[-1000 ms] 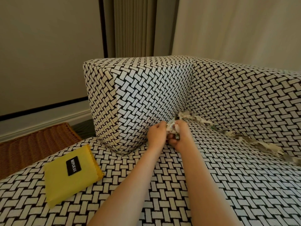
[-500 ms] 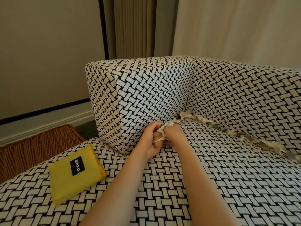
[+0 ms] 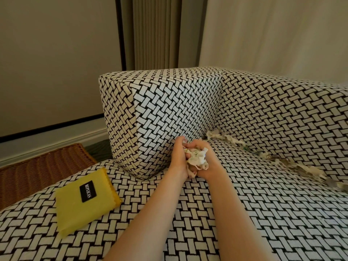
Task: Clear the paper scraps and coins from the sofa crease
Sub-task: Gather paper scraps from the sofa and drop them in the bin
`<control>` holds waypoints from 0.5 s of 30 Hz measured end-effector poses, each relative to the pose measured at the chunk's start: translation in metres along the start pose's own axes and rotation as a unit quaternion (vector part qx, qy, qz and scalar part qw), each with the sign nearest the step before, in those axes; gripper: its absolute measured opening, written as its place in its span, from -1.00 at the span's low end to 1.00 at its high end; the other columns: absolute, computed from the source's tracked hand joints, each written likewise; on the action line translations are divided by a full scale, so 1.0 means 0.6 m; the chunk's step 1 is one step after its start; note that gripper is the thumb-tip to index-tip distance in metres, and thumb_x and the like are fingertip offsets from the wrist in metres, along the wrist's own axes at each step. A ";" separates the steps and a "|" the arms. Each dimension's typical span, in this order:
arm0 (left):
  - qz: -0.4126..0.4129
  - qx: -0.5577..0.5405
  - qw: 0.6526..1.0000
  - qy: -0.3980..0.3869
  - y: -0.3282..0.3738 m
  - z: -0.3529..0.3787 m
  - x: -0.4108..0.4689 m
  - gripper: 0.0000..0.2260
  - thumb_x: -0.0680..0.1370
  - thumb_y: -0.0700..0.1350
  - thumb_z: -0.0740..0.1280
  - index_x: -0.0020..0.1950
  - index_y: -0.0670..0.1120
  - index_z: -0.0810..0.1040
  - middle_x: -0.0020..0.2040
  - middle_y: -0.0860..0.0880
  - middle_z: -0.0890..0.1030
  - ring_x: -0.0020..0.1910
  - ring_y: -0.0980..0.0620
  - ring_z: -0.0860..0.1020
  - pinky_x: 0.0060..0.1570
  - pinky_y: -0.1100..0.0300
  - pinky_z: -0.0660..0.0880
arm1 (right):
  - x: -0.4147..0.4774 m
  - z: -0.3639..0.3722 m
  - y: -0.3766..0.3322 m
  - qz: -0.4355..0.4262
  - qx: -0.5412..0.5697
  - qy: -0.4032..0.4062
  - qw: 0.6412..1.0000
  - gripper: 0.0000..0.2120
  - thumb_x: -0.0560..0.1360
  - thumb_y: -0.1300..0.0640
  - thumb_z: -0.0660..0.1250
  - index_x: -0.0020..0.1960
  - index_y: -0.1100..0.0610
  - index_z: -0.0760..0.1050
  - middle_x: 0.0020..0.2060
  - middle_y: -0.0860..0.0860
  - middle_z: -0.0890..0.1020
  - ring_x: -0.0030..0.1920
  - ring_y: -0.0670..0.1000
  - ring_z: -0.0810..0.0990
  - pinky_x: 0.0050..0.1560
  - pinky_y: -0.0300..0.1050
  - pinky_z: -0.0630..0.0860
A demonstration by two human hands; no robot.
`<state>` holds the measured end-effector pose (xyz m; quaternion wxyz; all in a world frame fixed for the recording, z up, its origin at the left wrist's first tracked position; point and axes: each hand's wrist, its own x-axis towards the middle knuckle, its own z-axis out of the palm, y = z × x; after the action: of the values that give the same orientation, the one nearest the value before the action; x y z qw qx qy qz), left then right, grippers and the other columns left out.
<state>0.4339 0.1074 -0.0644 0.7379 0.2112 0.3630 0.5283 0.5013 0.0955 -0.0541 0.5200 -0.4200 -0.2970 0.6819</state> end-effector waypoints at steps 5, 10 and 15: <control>-0.014 -0.075 0.997 -0.001 0.003 -0.019 0.004 -0.79 0.59 -0.11 0.13 -0.12 -0.13 0.51 -0.10 -0.16 0.57 -0.14 -0.09 0.54 -0.04 0.05 0.47 | 0.018 0.003 0.011 -0.038 0.055 0.087 0.994 -0.74 0.47 0.02 0.21 -0.23 0.21 0.47 -0.32 0.10 0.57 -0.30 0.06 0.57 -0.10 -0.08 0.52; 0.022 0.004 0.999 -0.035 0.002 -0.007 -0.032 -0.79 0.58 -0.02 0.14 -0.10 -0.05 0.52 -0.11 -0.11 0.59 -0.11 -0.06 0.56 -0.13 0.13 0.45 | 0.029 0.012 0.030 -0.139 -0.137 0.198 0.961 -0.50 0.52 -0.24 0.06 -0.13 0.17 0.51 -0.24 0.06 0.60 -0.14 0.14 0.61 -0.01 0.01 0.52; 0.130 0.171 0.977 -0.012 -0.010 0.008 -0.043 -0.75 0.49 0.08 0.33 0.08 -0.01 0.55 0.11 -0.04 0.60 0.19 -0.12 0.53 0.09 0.06 0.48 | 0.004 0.041 0.046 -0.133 -0.082 0.125 0.980 -0.42 0.53 -0.33 -0.11 0.06 0.05 0.49 -0.12 -0.09 0.57 0.08 0.10 0.56 0.08 -0.03 0.47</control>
<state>0.4366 0.0817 -0.0573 0.6202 0.3857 0.4086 0.5474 0.4669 0.0908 -0.0666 0.6029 -0.4996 -0.3382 0.5220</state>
